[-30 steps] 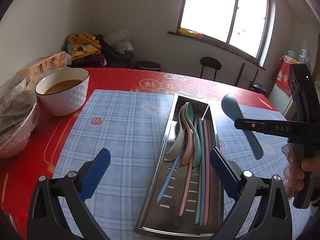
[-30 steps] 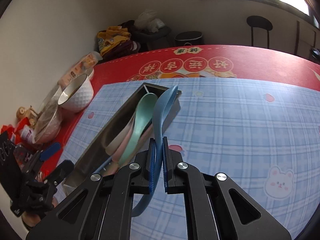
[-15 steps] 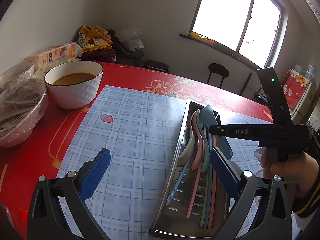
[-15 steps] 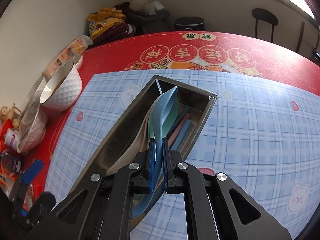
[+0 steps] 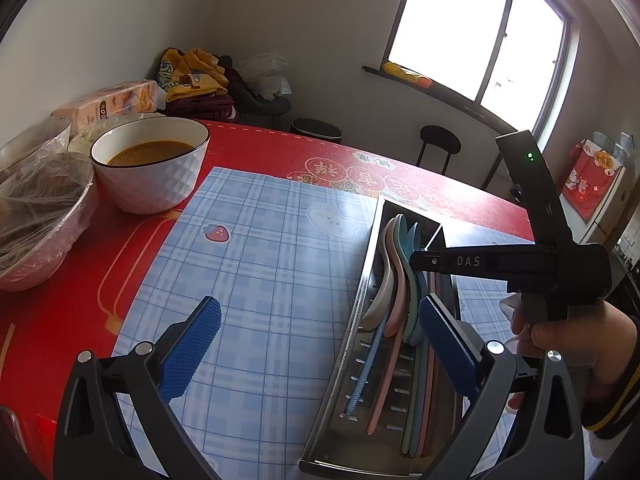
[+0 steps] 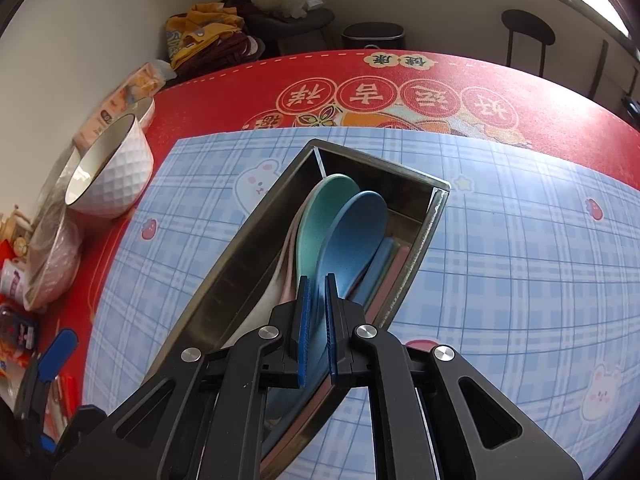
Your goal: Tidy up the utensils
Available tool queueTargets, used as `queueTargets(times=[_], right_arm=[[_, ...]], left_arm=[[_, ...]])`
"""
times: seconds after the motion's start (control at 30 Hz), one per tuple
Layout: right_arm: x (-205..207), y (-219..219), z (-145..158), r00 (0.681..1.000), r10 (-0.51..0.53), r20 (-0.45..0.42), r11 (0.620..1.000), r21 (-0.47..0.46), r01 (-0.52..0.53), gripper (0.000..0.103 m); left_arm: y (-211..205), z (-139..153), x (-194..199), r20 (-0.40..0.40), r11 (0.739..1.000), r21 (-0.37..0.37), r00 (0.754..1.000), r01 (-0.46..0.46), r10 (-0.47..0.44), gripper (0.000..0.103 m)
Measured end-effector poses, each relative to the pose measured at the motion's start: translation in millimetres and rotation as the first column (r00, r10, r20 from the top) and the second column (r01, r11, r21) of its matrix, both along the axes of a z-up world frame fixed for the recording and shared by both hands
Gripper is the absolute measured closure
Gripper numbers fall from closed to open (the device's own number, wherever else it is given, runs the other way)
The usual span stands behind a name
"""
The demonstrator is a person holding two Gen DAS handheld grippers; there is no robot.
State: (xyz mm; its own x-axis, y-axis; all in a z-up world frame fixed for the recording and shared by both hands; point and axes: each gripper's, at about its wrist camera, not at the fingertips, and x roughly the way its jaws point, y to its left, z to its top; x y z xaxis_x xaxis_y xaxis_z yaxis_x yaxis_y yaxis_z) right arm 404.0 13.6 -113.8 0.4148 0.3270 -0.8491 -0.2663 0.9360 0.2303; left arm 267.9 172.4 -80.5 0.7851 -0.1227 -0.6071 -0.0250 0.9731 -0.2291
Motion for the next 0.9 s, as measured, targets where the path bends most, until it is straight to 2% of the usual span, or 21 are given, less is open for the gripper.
queueTargets(times=[0.13,0.27,0.57,0.67,0.9], right_arm=[[-4.9,-8.7,8.7,1.000,-0.007,0.020,1.000,0.014,0.007,0.095],[-16.3,-17.7,18.3,0.998,0.008,0.055,1.000,-0.013,-0.007,0.095],[-56.7,-63.8,56.0,0.985,0.008,0.173,1.000,-0.029,-0.003,0.095],[-73.6,-86.7,70.2,0.978,-0.004,0.210,1.000,-0.016,0.008,0.095],[-120.1,-142.6,100.7,0.948,-0.044,0.316,0.999,0.009,0.043,0.095]], left_arm=[[-0.3,-0.5,0.3,0.002,1.000,0.009,1.000,-0.008,0.008,0.006],[-2.5,-4.1,2.4,-0.009,0.999,0.032,1.000,-0.012,0.013,0.006],[-11.8,-0.3,-0.8,0.023,0.996,0.089,1.000,-0.019,0.017,0.006],[-20.1,7.7,-4.6,0.037,0.993,0.121,0.999,-0.013,0.009,0.006],[-50.8,47.1,-33.5,0.128,0.983,0.181,0.991,0.019,-0.042,0.006]])
